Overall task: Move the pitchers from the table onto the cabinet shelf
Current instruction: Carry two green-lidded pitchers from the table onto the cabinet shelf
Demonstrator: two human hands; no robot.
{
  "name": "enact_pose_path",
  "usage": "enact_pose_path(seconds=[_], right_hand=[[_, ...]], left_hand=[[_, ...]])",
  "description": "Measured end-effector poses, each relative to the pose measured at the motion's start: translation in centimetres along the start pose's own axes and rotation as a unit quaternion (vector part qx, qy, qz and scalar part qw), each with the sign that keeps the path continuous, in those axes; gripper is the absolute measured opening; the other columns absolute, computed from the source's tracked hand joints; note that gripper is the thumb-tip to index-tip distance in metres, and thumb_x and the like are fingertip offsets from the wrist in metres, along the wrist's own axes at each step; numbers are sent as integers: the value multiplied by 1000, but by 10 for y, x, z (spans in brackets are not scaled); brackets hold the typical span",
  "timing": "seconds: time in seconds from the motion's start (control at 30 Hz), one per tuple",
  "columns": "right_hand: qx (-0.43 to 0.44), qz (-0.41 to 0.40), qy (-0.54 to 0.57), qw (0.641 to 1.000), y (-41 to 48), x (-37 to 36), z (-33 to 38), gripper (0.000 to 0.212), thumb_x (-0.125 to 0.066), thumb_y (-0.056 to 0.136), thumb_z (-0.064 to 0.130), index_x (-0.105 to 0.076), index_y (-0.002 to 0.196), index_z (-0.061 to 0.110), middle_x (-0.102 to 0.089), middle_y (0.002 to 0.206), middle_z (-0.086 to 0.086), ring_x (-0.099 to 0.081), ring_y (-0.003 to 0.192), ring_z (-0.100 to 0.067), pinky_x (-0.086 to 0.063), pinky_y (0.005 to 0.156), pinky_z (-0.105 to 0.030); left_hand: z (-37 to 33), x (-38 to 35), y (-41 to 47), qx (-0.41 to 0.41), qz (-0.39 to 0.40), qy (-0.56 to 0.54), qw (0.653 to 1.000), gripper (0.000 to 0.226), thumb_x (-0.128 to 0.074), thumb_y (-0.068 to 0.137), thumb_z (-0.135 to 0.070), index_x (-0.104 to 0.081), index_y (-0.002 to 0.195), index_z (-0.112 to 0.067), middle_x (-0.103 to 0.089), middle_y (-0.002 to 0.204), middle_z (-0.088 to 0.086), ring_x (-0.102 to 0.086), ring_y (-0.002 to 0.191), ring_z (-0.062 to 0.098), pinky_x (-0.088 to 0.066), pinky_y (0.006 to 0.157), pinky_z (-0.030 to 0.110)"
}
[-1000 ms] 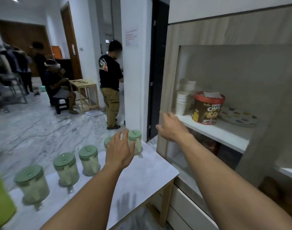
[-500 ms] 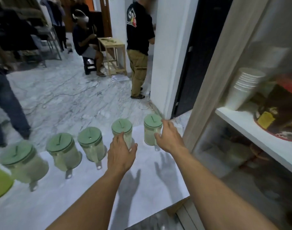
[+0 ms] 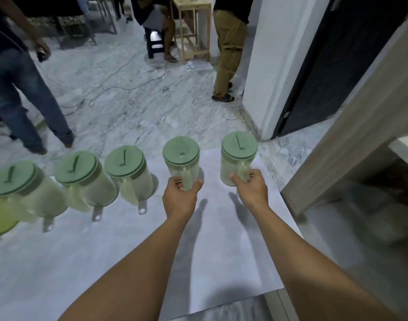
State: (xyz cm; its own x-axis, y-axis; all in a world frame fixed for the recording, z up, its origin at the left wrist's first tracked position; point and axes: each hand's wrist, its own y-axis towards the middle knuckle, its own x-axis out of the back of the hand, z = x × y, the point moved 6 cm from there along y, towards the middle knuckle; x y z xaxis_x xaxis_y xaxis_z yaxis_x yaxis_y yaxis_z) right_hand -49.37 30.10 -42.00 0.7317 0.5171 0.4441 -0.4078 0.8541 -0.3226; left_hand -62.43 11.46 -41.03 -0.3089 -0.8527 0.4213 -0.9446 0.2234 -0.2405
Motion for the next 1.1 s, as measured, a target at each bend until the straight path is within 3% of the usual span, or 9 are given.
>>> enact_pose_path(seconds=[0.07, 0.13, 0.27, 0.43, 0.53, 0.7, 0.8, 0.93, 1.1], right_hand=[[-5, -2, 40, 999, 6, -3, -4, 28, -73, 91, 30, -55, 106, 15, -59, 86, 5, -53, 65, -4, -39, 42, -7], [7, -2, 50, 999, 11, -5, -4, 24, -72, 91, 28, -59, 104, 12, -60, 81, 6, -54, 62, -4, -38, 41, -8], [21, -17, 53, 998, 15, -7, -2, 23, -66, 90, 28, -65, 106, 11, -67, 91, -4, -65, 87, -27, -43, 68, -29], [28, -30, 66, 997, 5, 6, 2, 14, -63, 88, 26, -66, 93, 13, -69, 86, -5, -66, 87, -29, -50, 73, -36], [37, -39, 72, 996, -6, 20, 13, 10, -64, 85, 26, -63, 85, 17, -71, 84, -8, -65, 80, -28, -47, 66, -32], [42, -69, 86, 993, -32, 48, 42, 15, -65, 83, 26, -68, 87, 12, -74, 87, -14, -71, 82, -29, -56, 70, -37], [53, -85, 92, 991, -54, 65, 62, 16, -64, 82, 26, -68, 85, 11, -74, 84, -14, -69, 77, -28, -51, 64, -33], [73, -121, 99, 985, -99, 90, 93, 11, -64, 80, 24, -65, 76, 14, -70, 75, -10, -64, 70, -25, -49, 64, -33], [103, -188, 100, 972, -177, 124, 127, 18, -64, 82, 23, -66, 77, 5, -63, 68, -7, -59, 65, -23, -44, 60, -31]], left_hand=[[2, -6, 7, -6, -3, 1, 1000, 42, -76, 74, -48, -57, 103, -24, -64, 95, -8, -59, 87, 15, -42, 75, 28], [1, -11, 12, -15, -3, 2, 1000, 33, -71, 81, -46, -61, 97, -19, -66, 89, -5, -60, 83, 17, -42, 69, 28], [-7, -12, 9, -56, -33, 3, 998, 24, -60, 93, -34, -59, 94, -9, -61, 83, 0, -54, 77, 20, -36, 65, 29], [-22, -11, 6, -89, -24, 2, 996, 22, -54, 92, -31, -53, 93, -9, -63, 85, 8, -58, 77, 25, -43, 63, 34], [-39, -3, 0, -96, -25, -17, 995, 22, -52, 88, -31, -52, 91, -9, -63, 84, 10, -59, 76, 26, -47, 61, 36], [-79, 23, -21, -130, -34, -14, 991, 16, -56, 88, -24, -52, 87, -9, -57, 79, 4, -48, 65, 11, -33, 50, 15], [-104, 40, -37, -154, -29, -29, 987, 16, -58, 87, -24, -51, 81, -10, -53, 72, -1, -45, 63, 5, -35, 49, 9], [-133, 69, -58, -162, -17, -46, 986, 22, -59, 85, -28, -53, 78, -9, -54, 68, 0, -44, 61, 7, -28, 47, 17], [-168, 113, -87, -218, 44, -65, 973, 27, -54, 89, -32, -56, 81, -7, -57, 71, 2, -50, 64, 14, -30, 50, 25]])
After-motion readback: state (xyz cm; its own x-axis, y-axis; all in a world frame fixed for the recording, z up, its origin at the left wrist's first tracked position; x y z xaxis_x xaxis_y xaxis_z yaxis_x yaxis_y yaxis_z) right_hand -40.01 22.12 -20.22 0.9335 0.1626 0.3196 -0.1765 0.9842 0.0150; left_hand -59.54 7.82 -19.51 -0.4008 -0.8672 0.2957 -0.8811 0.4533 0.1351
